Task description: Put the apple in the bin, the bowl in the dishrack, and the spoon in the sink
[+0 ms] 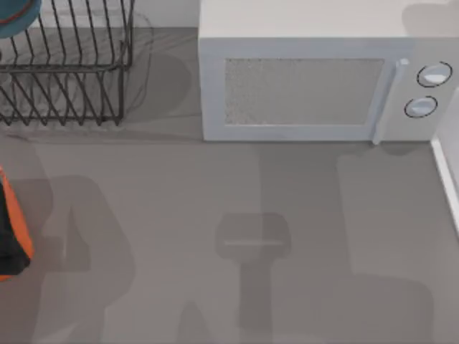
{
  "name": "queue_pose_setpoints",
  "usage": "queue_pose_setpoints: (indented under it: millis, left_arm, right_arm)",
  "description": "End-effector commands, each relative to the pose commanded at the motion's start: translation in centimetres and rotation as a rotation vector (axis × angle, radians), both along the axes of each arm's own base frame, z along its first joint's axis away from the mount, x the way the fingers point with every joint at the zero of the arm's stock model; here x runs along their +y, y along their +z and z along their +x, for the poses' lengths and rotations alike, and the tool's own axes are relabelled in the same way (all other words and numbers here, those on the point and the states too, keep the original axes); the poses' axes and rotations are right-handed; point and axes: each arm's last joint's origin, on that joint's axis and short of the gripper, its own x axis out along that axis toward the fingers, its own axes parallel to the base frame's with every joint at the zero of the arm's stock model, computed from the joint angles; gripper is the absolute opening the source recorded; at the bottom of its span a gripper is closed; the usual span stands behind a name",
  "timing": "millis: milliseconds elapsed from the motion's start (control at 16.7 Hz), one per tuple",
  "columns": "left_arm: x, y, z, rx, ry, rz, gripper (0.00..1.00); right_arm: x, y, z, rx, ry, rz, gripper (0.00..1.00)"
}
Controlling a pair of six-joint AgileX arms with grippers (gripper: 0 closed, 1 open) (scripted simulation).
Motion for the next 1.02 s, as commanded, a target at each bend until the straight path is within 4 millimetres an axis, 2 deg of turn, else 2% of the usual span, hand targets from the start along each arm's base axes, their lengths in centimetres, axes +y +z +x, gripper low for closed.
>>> queue_pose_setpoints:
  millis: [540, 840, 1020]
  left_arm:
    - [0.0, 0.0, 0.0, 0.0, 0.0, 0.0, 1.0]
    - [0.0, 0.0, 0.0, 0.0, 0.0, 0.0, 1.0]
    - [0.0, 0.0, 0.0, 0.0, 0.0, 0.0, 1.0]
  right_arm:
    - [-0.5, -0.3, 0.2, -0.017, -0.017, -0.002, 0.0]
    - [-0.2, -3.6, 0.2, 0.022, -0.009, 0.006, 0.0]
    - [-0.1, -4.4, 0.1, 0.005, -0.002, 0.002, 0.0]
